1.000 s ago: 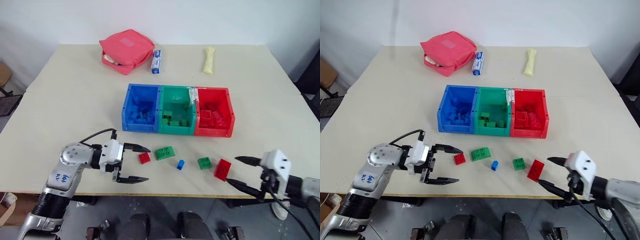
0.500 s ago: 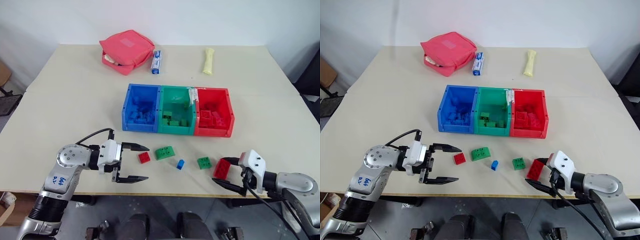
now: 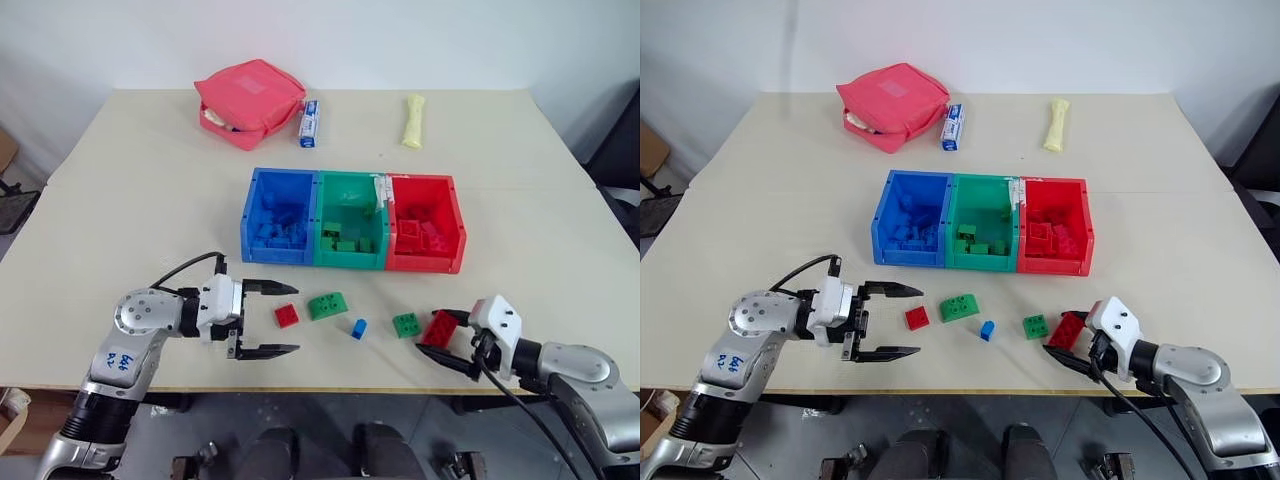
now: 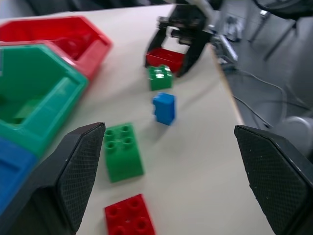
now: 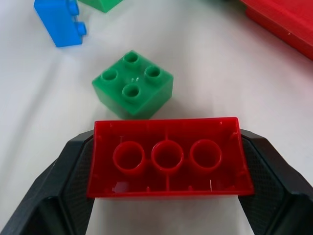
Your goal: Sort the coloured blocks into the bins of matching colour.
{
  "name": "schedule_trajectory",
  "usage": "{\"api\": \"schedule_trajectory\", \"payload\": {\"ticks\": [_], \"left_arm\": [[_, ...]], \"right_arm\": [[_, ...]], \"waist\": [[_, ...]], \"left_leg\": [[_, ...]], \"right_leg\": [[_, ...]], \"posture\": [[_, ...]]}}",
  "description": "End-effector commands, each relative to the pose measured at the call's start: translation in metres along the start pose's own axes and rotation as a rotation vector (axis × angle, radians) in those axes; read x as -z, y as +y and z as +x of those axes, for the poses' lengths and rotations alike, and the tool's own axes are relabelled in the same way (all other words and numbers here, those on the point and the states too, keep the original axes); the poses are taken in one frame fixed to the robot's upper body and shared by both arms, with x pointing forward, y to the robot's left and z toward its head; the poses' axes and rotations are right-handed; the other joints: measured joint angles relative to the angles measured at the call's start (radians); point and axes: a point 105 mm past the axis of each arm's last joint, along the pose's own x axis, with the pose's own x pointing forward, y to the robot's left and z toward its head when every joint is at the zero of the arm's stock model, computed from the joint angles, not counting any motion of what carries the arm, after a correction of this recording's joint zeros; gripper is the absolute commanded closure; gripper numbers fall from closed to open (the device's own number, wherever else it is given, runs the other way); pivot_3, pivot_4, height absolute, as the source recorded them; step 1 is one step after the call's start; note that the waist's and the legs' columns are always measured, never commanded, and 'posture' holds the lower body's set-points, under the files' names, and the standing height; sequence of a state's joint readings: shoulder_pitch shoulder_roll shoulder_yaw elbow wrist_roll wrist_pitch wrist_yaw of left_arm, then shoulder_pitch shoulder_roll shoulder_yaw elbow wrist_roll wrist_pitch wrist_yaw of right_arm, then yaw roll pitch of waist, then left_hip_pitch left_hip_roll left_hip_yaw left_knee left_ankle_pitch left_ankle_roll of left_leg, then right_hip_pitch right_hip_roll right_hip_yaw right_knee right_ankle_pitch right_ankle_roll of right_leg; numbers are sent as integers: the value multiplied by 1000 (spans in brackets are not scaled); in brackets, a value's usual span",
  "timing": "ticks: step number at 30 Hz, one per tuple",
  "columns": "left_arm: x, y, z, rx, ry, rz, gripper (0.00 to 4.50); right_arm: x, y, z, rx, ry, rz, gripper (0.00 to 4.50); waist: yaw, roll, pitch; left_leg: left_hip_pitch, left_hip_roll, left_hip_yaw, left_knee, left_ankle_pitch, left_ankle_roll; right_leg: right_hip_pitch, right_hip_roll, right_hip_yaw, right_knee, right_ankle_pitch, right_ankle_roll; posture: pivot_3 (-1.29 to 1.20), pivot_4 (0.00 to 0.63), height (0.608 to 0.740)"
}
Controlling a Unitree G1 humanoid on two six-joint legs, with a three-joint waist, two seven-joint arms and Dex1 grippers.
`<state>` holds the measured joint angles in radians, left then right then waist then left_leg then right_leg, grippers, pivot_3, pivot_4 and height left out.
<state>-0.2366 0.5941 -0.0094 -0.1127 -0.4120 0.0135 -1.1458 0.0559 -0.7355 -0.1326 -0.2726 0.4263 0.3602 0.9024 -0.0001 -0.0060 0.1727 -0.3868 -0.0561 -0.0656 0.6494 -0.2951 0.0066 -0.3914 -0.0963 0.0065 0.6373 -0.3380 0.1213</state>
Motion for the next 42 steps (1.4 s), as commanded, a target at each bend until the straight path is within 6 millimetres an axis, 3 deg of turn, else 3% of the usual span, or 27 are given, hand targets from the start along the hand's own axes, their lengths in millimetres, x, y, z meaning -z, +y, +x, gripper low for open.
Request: {"api": "schedule_trajectory", "payload": {"ticks": [1, 7, 13, 15, 17, 22, 30, 33, 37, 42], "left_arm": [[-19, 15, -12, -161, -71, 19, 0], [-9, 19, -43, -307, -30, -35, 0], [-6, 12, -45, -312, -11, -52, 0], [-5, 9, -44, -305, -6, -53, 0], [-5, 8, -43, -303, -4, -56, 0], [-4, 15, -43, -344, -7, -38, 0], [5, 19, -29, -181, 29, -73, 0], [18, 18, -22, -80, 109, -42, 0], [16, 24, -10, 12, 85, -25, 0], [12, 31, 3, 52, 37, 71, 0]], "right_arm": [[-55, -13, -8, 31, -131, -62, 1106], [-102, -57, 14, 147, -185, -72, 1106], [-125, -100, 40, 240, -170, -90, 1106], [-130, -115, 48, 288, -173, -79, 381], [-132, -117, 52, 275, -172, -86, 25], [-139, -107, 51, 244, -217, -130, 25], [-125, -73, 4, 128, -295, -221, 25], [-94, -70, -38, 149, -261, -132, 25], [-51, -52, -84, 143, -118, -200, 25], [-38, -46, -96, 139, -44, -177, 25]], "waist": [[-2, 0, 0], [-2, 0, 0], [0, 0, 0], [-4, 0, 0], [-3, 0, 0], [-3, 0, 0], [7, 0, 0], [16, 0, 0], [27, 0, 0], [6, 0, 0]], "left_leg": [[0, 0, 0, 0, 0, 0], [0, 1, 0, -1, 0, -1], [-1, -1, -1, 0, 0, 0], [-2, -1, 0, -1, 0, 0], [-2, -1, 0, -1, 0, 0], [-3, 0, 0, -1, 0, 0], [-3, -1, 0, 0, 0, 0], [-3, -1, 0, 0, 0, 0], [-3, -1, 0, 0, -1, 0], [1, 0, 8, 0, 0, 2]], "right_leg": [[0, 0, 0, 0, 0, 0], [-1, 0, -1, 0, 0, 0], [-1, -1, -1, -1, 0, 0], [-2, -1, -1, -1, 0, 0], [-3, -1, -1, 0, 0, 0], [-4, -1, -1, 0, 0, 0], [-2, -1, -2, 0, 0, 0], [-2, -1, -2, 0, 0, 0], [-1, 0, -2, -1, 0, 0], [0, 0, -1, 0, 0, 0]], "posture": [[0, 150, 740], [0, 150, 740], [0, 150, 740], [0, 150, 740], [0, 150, 740], [0, 150, 740], [0, 150, 740], [0, 150, 740], [0, 150, 740], [0, 150, 740]]}}
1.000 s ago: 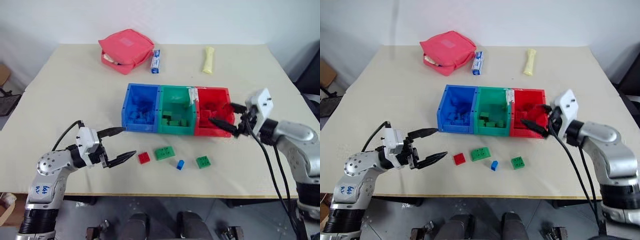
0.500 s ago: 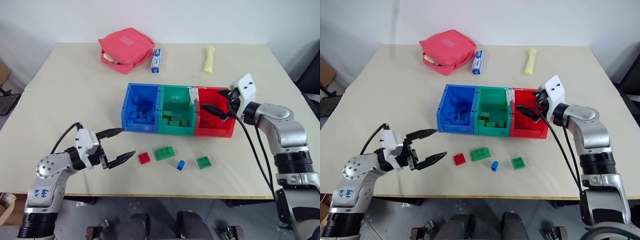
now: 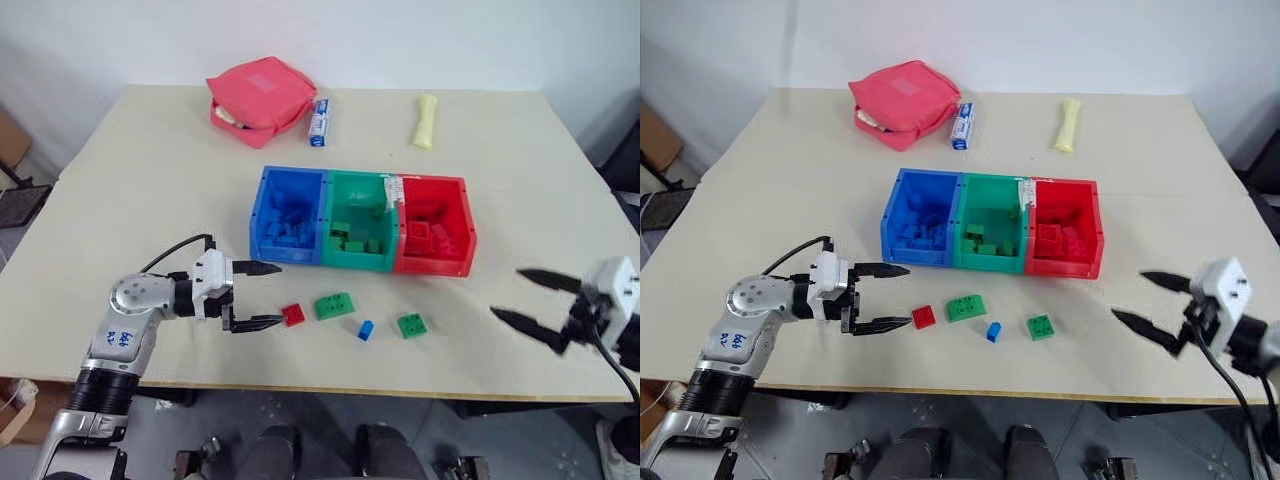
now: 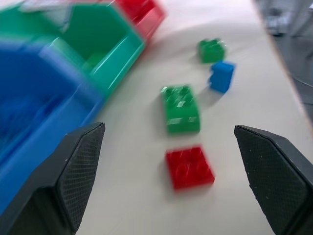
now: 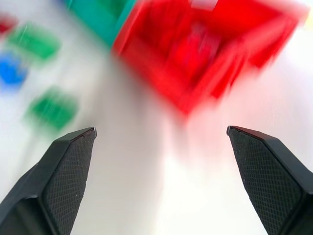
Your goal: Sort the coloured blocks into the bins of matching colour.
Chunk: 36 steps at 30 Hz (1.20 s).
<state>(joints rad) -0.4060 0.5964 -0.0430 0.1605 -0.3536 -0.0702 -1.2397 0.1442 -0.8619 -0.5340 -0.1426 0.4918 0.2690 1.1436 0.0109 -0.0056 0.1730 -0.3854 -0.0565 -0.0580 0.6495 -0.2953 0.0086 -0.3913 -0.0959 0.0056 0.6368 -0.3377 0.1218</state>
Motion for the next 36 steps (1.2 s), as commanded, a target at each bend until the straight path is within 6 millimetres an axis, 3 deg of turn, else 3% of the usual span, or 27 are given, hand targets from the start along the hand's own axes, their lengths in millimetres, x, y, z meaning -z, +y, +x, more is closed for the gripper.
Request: {"api": "schedule_trajectory", "payload": {"ticks": [1, 6, 12, 18, 21, 24, 31, 36], "left_arm": [[-9, 4, 8, 19, -42, 72, 0], [-17, 1, 9, 88, -62, 72, 0], [-6, -13, -5, 148, 2, 17, 0], [-9, -19, -5, 110, -21, 34, 0], [-12, -21, -5, 82, -34, 41, 0], [-13, -20, -5, 45, -46, 58, 0], [-12, -13, -12, -31, -32, 57, 0], [-10, -14, -15, -81, -35, 40, 0]], "right_arm": [[-16, 2, 0, -28, -25, -76, 25], [-17, 43, 26, -302, 47, -153, 25], [-35, 65, 68, -478, -28, -190, 25], [-3, 80, 104, -618, 93, -218, 25], [6, 72, 118, -594, 106, -218, 25], [8, 62, 126, -564, 97, -228, 629], [-4, 64, 123, -584, 23, -204, 2907], [-20, 62, 125, -543, -50, -169, 3055]], "waist": [[-11, 0, 0], [-14, 0, 0], [-12, -1, 0], [-3, -1, 1], [-3, -1, 1], [-6, -1, 1], [-10, -1, 1], [-12, -1, 1]], "left_leg": [[0, 0, 1, 0, 0, 0], [1, 1, 1, 0, 0, 0], [-1, 1, -1, 2, 0, 0], [-3, 1, -6, 1, -1, -1], [-4, 0, -6, 2, -1, -1], [-4, 0, -6, 3, -1, -1], [-4, 0, -6, 2, 0, -2], [-3, 0, -6, 2, 0, -2]], "right_leg": [[0, 0, 0, 1, 0, 0], [-2, 1, 1, 5, 0, 0], [-1, 0, 2, 2, 0, 0], [-2, -1, 0, 0, 0, 0], [-2, -2, 0, -1, 0, 0], [-1, -1, -1, 0, 0, 1], [-2, -1, -1, 1, 0, 1], [-2, -1, -1, 1, 0, 1]], "posture": [[0, 150, 740], [0, 150, 740], [0, 150, 740], [0, 150, 740], [0, 150, 740], [0, 150, 740], [0, 150, 740], [0, 150, 740]]}}
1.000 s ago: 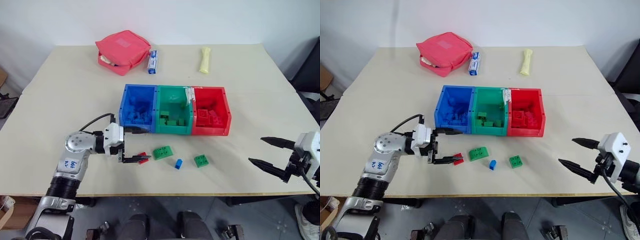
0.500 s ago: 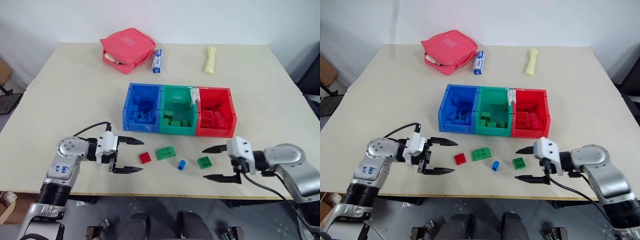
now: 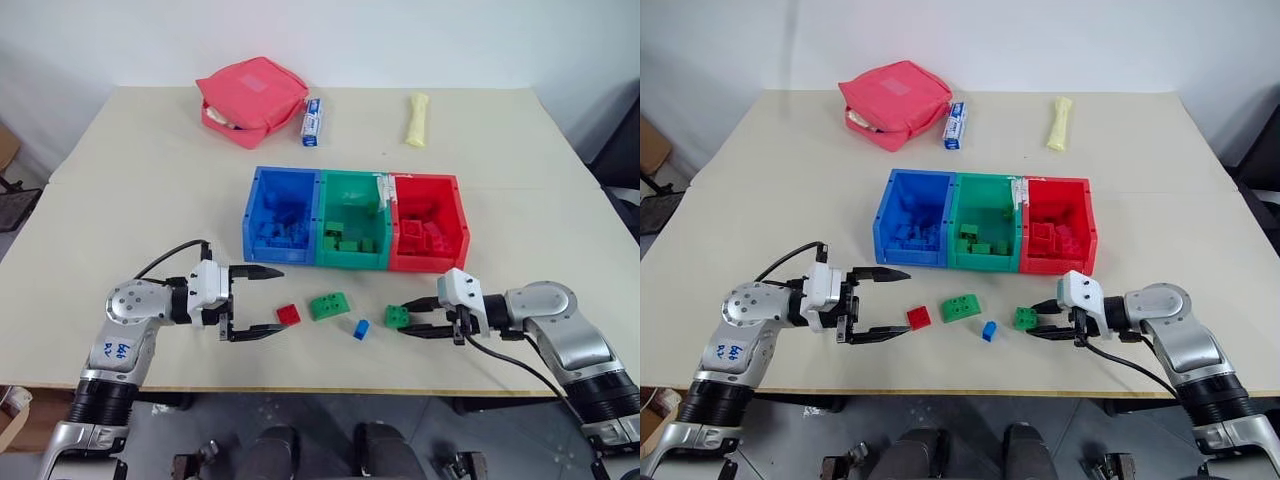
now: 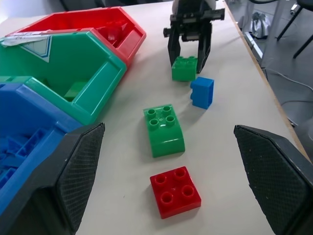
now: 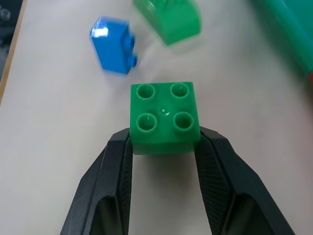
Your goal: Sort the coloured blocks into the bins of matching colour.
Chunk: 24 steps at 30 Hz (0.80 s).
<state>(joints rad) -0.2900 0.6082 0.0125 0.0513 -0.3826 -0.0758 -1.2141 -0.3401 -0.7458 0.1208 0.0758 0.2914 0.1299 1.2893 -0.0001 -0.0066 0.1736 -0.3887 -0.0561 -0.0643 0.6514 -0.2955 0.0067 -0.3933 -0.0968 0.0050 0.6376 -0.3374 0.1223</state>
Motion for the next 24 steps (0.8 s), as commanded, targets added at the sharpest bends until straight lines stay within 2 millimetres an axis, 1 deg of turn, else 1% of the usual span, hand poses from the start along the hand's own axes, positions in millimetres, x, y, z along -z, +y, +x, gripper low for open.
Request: {"api": "schedule_trajectory", "payload": {"ticks": [1, 2, 4, 7, 10, 12, 13, 15, 17, 18, 19, 20, 22, 24], "left_arm": [[-7, 1, -6, -56, -15, 27, 0], [-7, 2, -10, -94, -19, 15, 0], [-8, 5, -17, -155, -22, -2, 0], [-6, 7, -33, -254, 6, -39, 0], [-3, 6, -44, -317, 26, -58, 0], [-2, 5, -47, -341, 30, -71, 0], [-2, 2, -48, -346, 32, -75, 0], [-3, -2, -49, -350, 35, -79, 0], [-2, -5, -50, -345, 47, -96, 0], [-1, -6, -51, -338, 56, -109, 0], [-1, -7, -52, -330, 63, -120, 0], [0, -7, -52, -321, 70, -122, 0], [-1, -6, -50, -308, 70, -118, 0], [-2, -4, -46, -289, 61, -109, 0]], "right_arm": [[-27, -7, -5, 52, -96, -18, 3055], [-43, -14, -6, 83, -155, 7, 3055], [-66, -23, -6, 126, -238, 50, 3055], [-99, -55, 0, 261, -307, 90, 3055], [-114, -83, 10, 372, -310, 119, 3055], [-116, -93, 19, 395, -275, 120, 3055], [-113, -98, 24, 409, -238, 133, 3055], [-113, -103, 32, 407, -212, 148, 2330], [-118, -105, 34, 403, -223, 123, 1776], [-120, -106, 33, 401, -227, 116, 1361], [-120, -106, 33, 403, -230, 111, 1075], [-119, -104, 31, 396, -228, 105, 685], [-119, -97, 24, 373, -245, 63, 46], [-122, -84, 12, 330, -302, 49, 46]], "waist": [[-2, 0, 0], [-2, 0, 0], [-7, 1, 0], [-9, 1, 0], [-5, 1, 0], [-1, 1, 0], [2, 1, 0], [0, 1, 0], [-1, 1, 0], [-3, 1, 0], [-3, 1, 0], [-4, 1, 0], [-5, 1, 0], [1, 1, 0]], "left_leg": [[0, 0, 0, 0, 0, 0], [0, 0, 0, 0, 0, 0], [0, 0, 0, 0, 0, 0], [0, 1, 0, 0, 0, -1], [1, 1, 0, -2, 0, -1], [0, 1, 0, -3, 0, -1], [0, 0, 0, -3, 0, -1], [-1, -1, -1, -2, 0, 0], [-2, -2, -1, -2, -1, 1], [-2, -2, -1, -2, -1, 1], [-2, -2, -1, -2, -1, 1], [-2, -2, -1, -3, -1, 1], [-2, -1, -1, -3, -1, 1], [-2, -1, -1, -3, -1, 0]], "right_leg": [[0, 0, 0, 0, 0, 0], [0, 0, 0, 0, 0, 0], [-1, 0, 1, 0, 0, 0], [-1, 1, 1, 1, 0, -1], [-2, 0, 1, 2, 0, -1], [-2, 0, 1, 1, 0, -1], [-2, 0, 0, 1, 0, -1], [-2, -1, 0, 1, 0, -1], [-2, -2, 0, 1, 0, -1], [-3, -2, 0, 1, 0, -1], [-3, -2, 0, 1, 0, -1], [-3, -2, 0, 2, 0, -1], [-4, -1, 0, 3, 0, -1], [-4, -1, -1, 3, 0, -1]], "posture": [[0, 150, 740], [0, 150, 740], [0, 150, 740], [0, 150, 740], [0, 150, 740], [0, 150, 740], [0, 150, 740], [0, 150, 740], [0, 150, 740], [0, 150, 740], [0, 150, 740], [0, 150, 740], [0, 150, 740], [0, 150, 740]]}}
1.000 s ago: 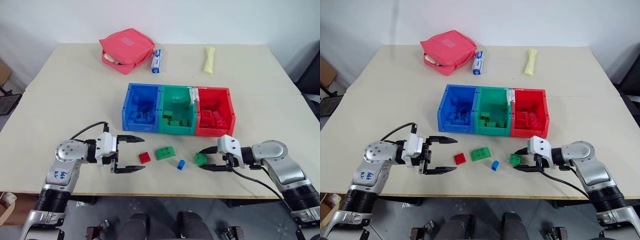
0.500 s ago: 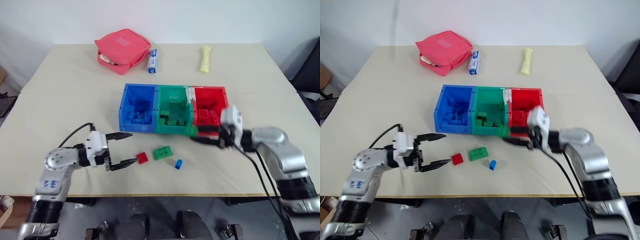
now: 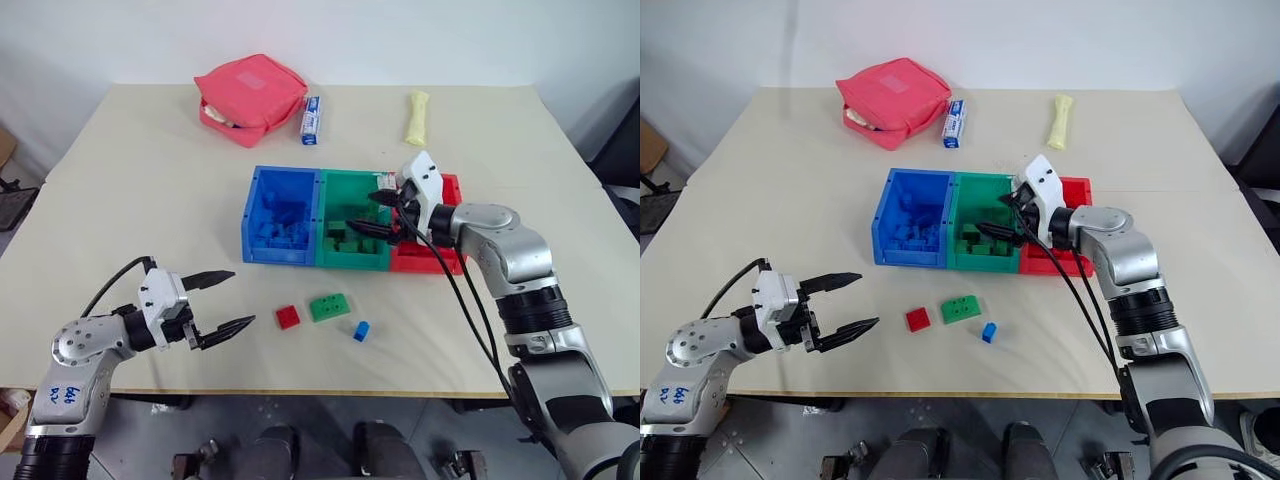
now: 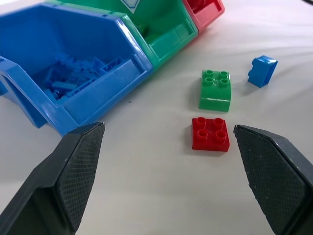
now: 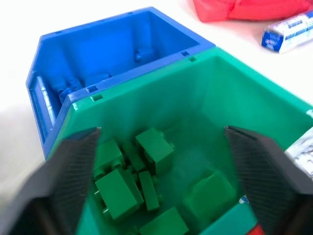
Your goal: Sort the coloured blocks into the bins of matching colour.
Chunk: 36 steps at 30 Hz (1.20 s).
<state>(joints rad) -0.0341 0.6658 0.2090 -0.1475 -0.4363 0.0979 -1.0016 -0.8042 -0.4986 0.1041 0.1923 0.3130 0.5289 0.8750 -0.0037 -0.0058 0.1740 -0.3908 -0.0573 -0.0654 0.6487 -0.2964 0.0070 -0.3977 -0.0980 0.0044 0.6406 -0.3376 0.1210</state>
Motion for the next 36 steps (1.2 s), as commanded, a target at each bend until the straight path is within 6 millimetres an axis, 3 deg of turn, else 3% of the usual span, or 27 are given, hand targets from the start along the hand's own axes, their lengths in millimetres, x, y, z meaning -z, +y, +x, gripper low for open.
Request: {"api": "schedule_trajectory", "payload": {"ticks": [1, 6, 10, 14, 17, 22, 28, 32, 36], "left_arm": [[-11, 0, 7, 41, -33, 36, 0], [-7, -6, 25, 168, -2, 43, 0], [-9, -2, 40, 235, -19, 61, 0], [-18, 6, 61, 277, -76, 67, 0], [-18, 4, 68, 330, -69, 88, 0], [-16, 1, 63, 388, -53, 113, 0], [-8, -7, 45, 425, -2, 123, 0], [-9, -8, 41, 398, 1, 122, 0], [-7, -8, 31, 353, 24, 118, 0]], "right_arm": [[-24, 11, -30, -67, -153, -43, 46], [-8, 17, -84, -30, -157, -85, 46], [35, 26, -125, -4, 8, -333, 46], [67, 36, -162, 74, 55, -191, 46], [83, 54, -171, 55, 92, -114, 46], [81, 79, -151, -41, 69, -77, 46], [66, 112, -92, -245, 52, 8, 46], [65, 118, -72, -284, 70, 15, 46], [77, 120, -58, -296, 128, 37, 46]], "waist": [[4, 0, 0], [7, 0, 0], [7, 0, 0], [7, 0, 0], [-1, 0, 0], [-9, 0, 0], [-3, 0, 0], [14, 0, 0], [22, 0, 0]], "left_leg": [[0, 0, 0, 0, 0, 0], [1, 0, 0, 1, 0, 1], [1, 0, 0, 1, 0, 1], [2, 0, 1, 1, 0, 1], [3, 0, 3, 2, 0, 1], [6, 3, 7, 0, 0, 0], [5, 3, 5, 1, 0, 0], [3, 3, 1, 1, 0, 0], [2, 1, 0, 2, 0, 0]], "right_leg": [[0, 0, 0, -1, 0, 0], [3, 0, 0, -4, 0, 0], [4, 0, 0, -4, 0, 0], [4, 1, 0, -3, 0, 1], [5, 2, 1, -2, 0, 1], [4, 3, 2, -1, 0, 1], [4, 3, 4, -2, 0, 1], [4, 1, 2, -4, 0, 1], [4, 0, 1, -5, 0, 1]], "posture": [[0, 150, 740], [0, 150, 740], [0, 150, 740], [0, 150, 740], [0, 150, 740], [0, 150, 740], [0, 150, 740], [0, 150, 740], [0, 150, 740]]}}
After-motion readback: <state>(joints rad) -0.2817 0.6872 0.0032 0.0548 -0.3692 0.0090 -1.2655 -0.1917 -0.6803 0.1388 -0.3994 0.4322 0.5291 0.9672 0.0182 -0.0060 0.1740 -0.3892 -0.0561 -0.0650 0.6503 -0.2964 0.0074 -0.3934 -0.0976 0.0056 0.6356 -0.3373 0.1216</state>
